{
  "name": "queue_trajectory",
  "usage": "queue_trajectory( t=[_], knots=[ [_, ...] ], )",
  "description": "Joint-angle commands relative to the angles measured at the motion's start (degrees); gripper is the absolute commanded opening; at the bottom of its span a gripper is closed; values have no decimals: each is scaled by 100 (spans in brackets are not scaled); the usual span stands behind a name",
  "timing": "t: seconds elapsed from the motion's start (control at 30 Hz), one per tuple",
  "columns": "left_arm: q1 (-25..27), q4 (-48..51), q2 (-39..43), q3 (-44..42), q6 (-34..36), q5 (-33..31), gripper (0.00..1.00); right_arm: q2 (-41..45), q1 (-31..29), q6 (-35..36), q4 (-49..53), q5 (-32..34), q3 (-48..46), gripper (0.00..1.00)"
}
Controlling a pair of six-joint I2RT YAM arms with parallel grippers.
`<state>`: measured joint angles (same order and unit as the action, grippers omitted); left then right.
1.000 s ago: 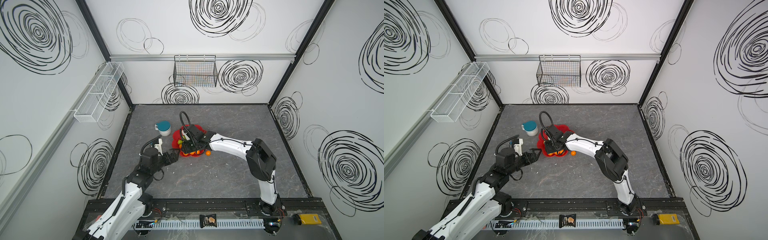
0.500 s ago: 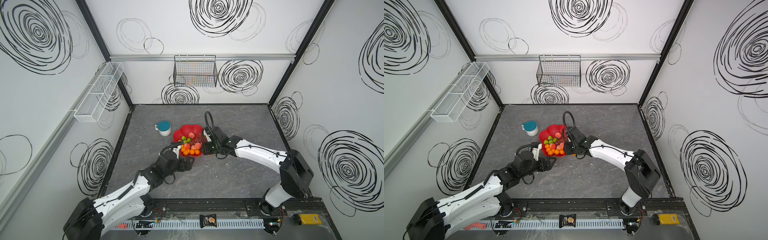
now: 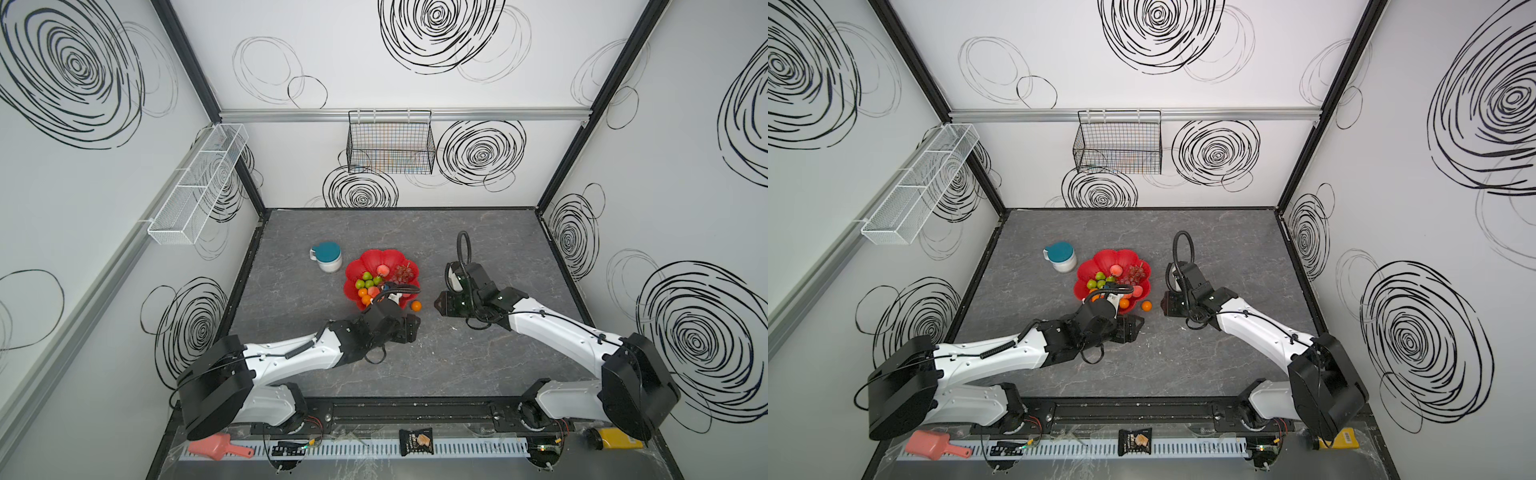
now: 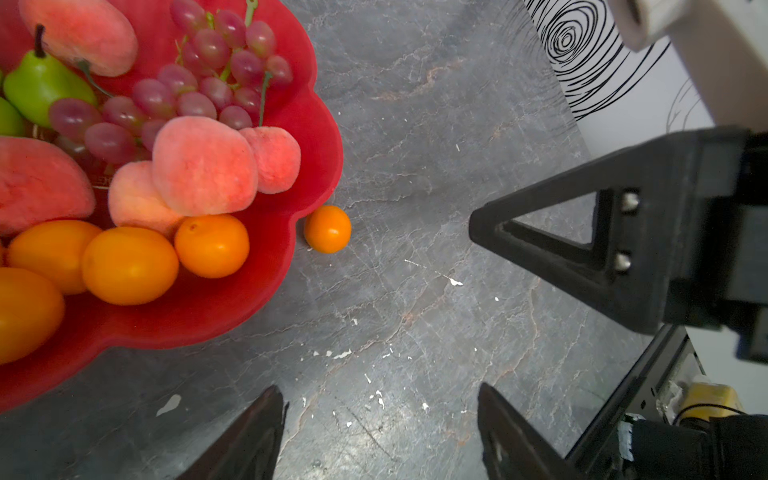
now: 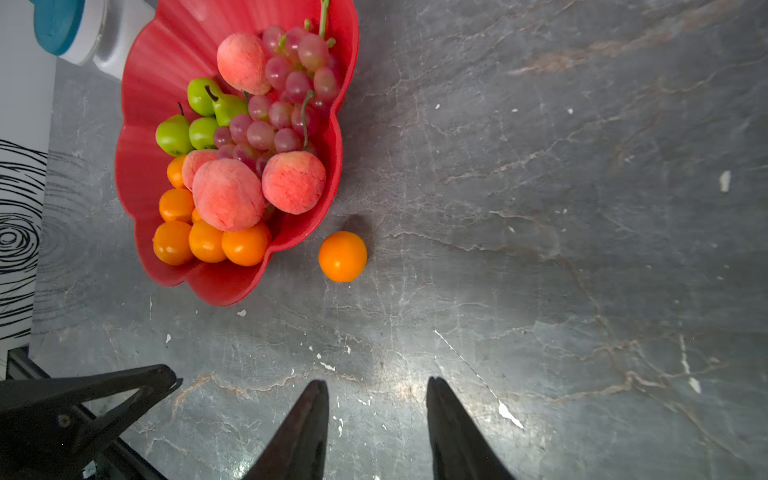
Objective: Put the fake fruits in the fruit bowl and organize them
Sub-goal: 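Raise the right gripper and lower it onto the last orange on the table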
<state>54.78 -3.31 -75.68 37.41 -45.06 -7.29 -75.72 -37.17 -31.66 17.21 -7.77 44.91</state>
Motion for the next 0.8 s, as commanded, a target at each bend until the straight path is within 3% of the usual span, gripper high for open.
queue_trajectory(
  t=[0.0, 0.3, 0.47, 0.77],
  knots=[
    [8, -200, 38, 55, -349, -289, 77, -153, -48, 170, -354, -159, -17, 44],
    [-415, -152, 690, -379, -486, -203, 79, -1256, -382, 630, -791, 131, 471, 47],
    [-721, -47, 1042, -592, -461, -64, 80, -1621, -448, 929, -1108, 168, 613, 53],
    [-1090, 28, 1344, -811, -434, 133, 80, -2166, -458, 1111, -1132, 285, 918, 54]
  ],
)
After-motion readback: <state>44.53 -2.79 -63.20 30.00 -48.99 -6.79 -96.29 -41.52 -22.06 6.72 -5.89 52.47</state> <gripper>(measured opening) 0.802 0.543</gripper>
